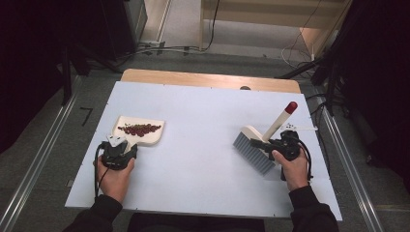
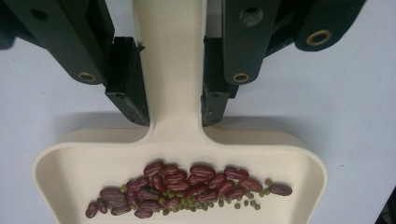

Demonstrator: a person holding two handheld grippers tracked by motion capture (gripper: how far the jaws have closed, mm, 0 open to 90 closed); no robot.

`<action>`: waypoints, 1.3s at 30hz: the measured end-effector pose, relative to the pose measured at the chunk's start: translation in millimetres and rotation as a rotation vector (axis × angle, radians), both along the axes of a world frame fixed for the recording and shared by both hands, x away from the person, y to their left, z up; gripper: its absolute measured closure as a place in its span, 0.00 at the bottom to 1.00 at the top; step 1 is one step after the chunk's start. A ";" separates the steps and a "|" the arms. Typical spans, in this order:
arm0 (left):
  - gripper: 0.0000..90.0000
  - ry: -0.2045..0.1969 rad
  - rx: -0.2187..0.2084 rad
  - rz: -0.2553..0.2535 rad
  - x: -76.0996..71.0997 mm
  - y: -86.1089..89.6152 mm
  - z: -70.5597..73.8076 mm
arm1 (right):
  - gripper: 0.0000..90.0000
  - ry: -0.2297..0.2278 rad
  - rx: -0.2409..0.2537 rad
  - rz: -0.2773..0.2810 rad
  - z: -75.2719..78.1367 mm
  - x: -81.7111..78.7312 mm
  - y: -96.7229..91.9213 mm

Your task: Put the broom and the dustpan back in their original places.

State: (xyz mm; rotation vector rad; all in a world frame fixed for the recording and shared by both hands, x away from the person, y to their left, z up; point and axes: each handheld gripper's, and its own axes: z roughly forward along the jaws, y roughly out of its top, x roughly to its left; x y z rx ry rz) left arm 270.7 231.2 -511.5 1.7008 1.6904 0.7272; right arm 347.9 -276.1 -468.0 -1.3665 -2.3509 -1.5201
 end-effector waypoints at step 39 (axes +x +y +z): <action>0.40 -0.134 -0.021 0.015 -10.9 4.9 19.4 | 0.34 0.020 -0.281 -0.584 -12.8 31.4 -46.7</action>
